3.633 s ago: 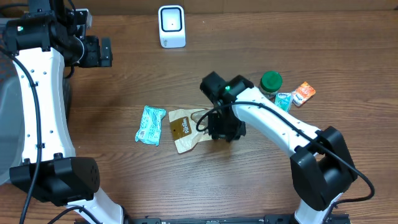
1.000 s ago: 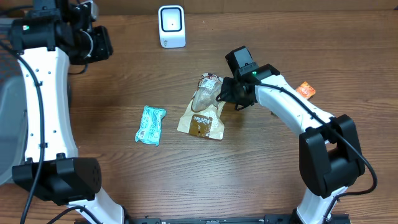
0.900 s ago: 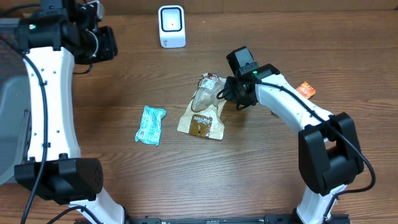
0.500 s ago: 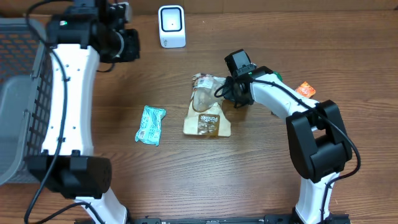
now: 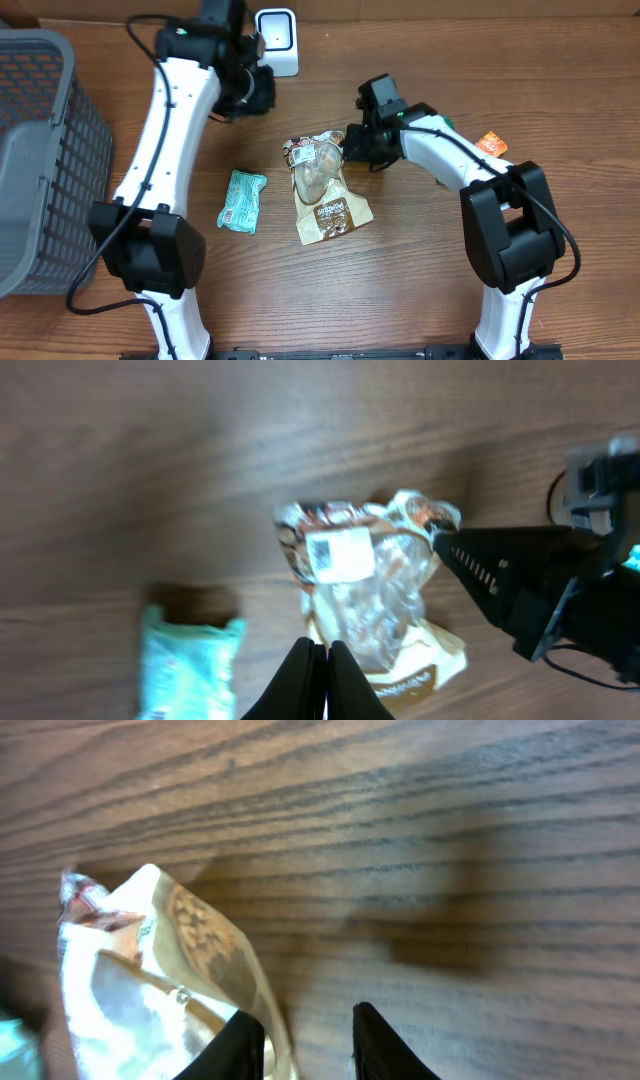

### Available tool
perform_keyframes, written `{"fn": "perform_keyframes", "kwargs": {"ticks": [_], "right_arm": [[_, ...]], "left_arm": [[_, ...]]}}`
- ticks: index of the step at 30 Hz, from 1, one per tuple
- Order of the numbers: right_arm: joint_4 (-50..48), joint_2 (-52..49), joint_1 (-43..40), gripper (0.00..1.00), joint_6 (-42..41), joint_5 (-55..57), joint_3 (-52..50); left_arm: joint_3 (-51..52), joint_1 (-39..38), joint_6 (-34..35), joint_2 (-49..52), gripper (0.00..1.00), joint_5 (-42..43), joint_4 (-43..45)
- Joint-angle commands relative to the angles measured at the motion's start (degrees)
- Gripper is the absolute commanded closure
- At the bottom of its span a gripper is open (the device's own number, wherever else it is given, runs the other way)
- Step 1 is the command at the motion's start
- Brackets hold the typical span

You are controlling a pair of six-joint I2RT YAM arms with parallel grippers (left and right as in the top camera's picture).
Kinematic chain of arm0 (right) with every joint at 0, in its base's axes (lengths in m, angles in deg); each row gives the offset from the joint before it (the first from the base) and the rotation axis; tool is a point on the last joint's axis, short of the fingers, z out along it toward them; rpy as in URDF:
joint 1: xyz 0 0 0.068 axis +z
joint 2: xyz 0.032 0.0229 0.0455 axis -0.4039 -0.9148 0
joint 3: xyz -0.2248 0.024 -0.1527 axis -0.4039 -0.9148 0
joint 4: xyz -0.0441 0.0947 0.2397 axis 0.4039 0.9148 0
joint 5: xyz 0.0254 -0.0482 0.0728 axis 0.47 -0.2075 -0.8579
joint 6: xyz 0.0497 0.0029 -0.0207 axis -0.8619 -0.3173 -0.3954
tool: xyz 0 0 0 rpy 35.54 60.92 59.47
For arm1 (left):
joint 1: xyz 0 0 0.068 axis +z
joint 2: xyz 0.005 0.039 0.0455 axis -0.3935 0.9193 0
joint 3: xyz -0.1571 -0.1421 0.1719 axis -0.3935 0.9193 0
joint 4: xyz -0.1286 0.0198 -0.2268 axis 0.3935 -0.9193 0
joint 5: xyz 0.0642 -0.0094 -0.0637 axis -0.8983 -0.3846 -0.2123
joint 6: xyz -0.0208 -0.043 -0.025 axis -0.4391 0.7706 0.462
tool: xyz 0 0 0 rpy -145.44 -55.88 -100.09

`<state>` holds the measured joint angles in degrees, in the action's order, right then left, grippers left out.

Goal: Scan the item barcode
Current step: 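Move the left gripper from the basket toward the held bag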

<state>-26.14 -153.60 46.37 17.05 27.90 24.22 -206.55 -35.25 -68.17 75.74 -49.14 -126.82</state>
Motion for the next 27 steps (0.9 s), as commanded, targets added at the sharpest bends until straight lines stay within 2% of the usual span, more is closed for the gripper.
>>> {"fn": "perform_keyframes", "kwargs": {"ticks": [1, 9, 13, 21, 27], "right_arm": [[3.6, 3.1, -2.8, 0.74, 0.7, -5.7, 4.8], [12.8, 4.9, -4.6, 0.63, 3.5, -11.5, 5.6], [15.7, 4.9, -4.6, 0.59, 4.3, -12.2, 5.6], [15.3, 3.7, -4.0, 0.58, 4.3, -14.3, 3.7], [14.5, 3.5, -3.9, 0.58, 4.3, -15.5, 2.2]], "left_arm": [[5.6, -3.3, 8.1, 1.0, 0.96, 2.0, 2.0], [24.0, -7.8, 15.7, 1.0, 0.96, 7.8, 20.7], [30.9, -8.0, 15.8, 1.0, 0.96, 13.1, 27.6], [36.7, -7.7, 15.5, 1.7, 0.96, 9.4, 30.4], [37.4, -7.5, 14.7, 3.7, 0.96, 10.0, 32.3]]}}
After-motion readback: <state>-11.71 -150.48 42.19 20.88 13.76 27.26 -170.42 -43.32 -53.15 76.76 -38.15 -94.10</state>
